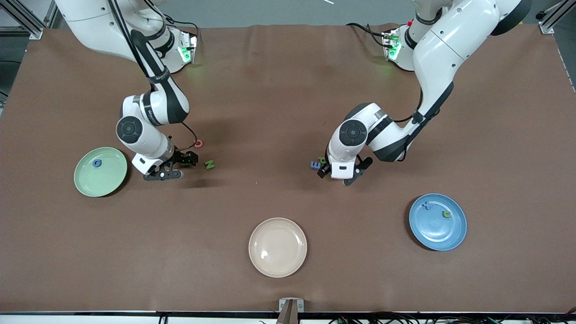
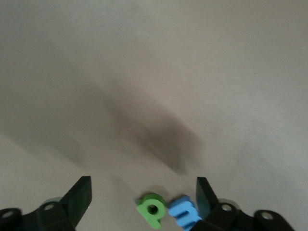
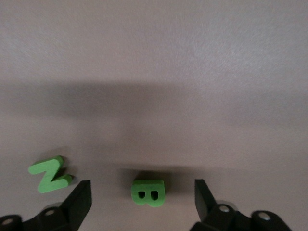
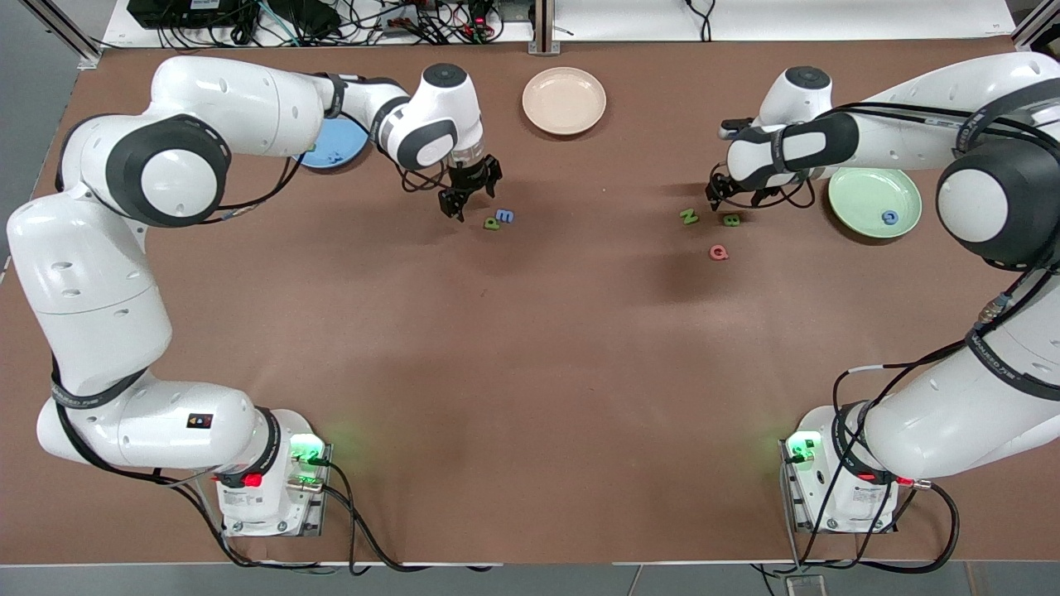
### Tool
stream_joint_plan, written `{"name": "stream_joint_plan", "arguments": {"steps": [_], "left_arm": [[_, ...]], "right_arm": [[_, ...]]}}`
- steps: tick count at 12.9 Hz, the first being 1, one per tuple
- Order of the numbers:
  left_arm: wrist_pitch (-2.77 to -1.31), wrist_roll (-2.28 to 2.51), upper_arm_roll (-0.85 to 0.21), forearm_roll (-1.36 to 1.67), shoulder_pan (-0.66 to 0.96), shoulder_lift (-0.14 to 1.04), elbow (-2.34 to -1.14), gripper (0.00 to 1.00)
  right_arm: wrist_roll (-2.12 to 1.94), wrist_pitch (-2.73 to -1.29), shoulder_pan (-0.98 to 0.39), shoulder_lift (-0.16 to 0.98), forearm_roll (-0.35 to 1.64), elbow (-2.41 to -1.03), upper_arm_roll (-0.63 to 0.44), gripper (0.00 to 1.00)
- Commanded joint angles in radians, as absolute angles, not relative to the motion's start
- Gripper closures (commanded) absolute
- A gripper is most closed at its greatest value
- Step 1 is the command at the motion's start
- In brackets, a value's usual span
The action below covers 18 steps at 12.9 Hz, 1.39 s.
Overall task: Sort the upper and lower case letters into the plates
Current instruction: 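Grasp the green B with the right gripper while the left gripper reaches the P, then place the B on the green plate while the left gripper grasps the P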
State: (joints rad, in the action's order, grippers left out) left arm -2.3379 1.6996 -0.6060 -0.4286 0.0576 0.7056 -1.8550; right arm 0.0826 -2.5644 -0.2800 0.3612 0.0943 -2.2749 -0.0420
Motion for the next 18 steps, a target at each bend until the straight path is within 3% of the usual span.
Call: {"name": "stream_joint_plan", "arguments": {"steps": [1, 3, 6, 11, 14, 16, 18], "left_arm": [[-2.359, 1.88, -0.6, -0.466, 0.067, 0.669, -1.908, 0.18], [-2.359, 1.986, -0.6, -0.488, 0.086, 0.672, -1.908, 0.2], [-2.359, 2.075, -0.6, -0.503, 0.092, 0.673, -1.908, 0.23], [-2.396, 2.161, -0.6, -0.505, 0.106, 0.675, -1.908, 0.32], [-2.396, 2.167, -0.6, -0.505, 0.118, 0.676, -1.908, 0.36], [-2.396, 2.168, -0.6, -0.505, 0.12, 0.681, -1.908, 0.41], [-2.396, 2.168, -0.6, -0.505, 0.12, 0.689, -1.907, 0.43]], "right_arm": [[0.095, -2.58, -0.293, 0.351, 0.104, -2.306, -0.052, 0.25], [0.097, -2.591, -0.293, 0.36, 0.104, -2.312, -0.052, 0.32], [0.097, -2.628, -0.291, 0.367, 0.104, -2.339, -0.052, 0.33], [0.097, -2.623, -0.293, 0.368, 0.104, -2.341, -0.052, 0.64], [0.095, -2.617, -0.295, 0.365, 0.104, -2.338, -0.052, 0.75], [0.089, -2.559, -0.291, 0.324, 0.103, -2.333, -0.054, 0.76], [0.051, -2.447, -0.25, 0.209, 0.092, -2.33, -0.064, 0.76]]}}
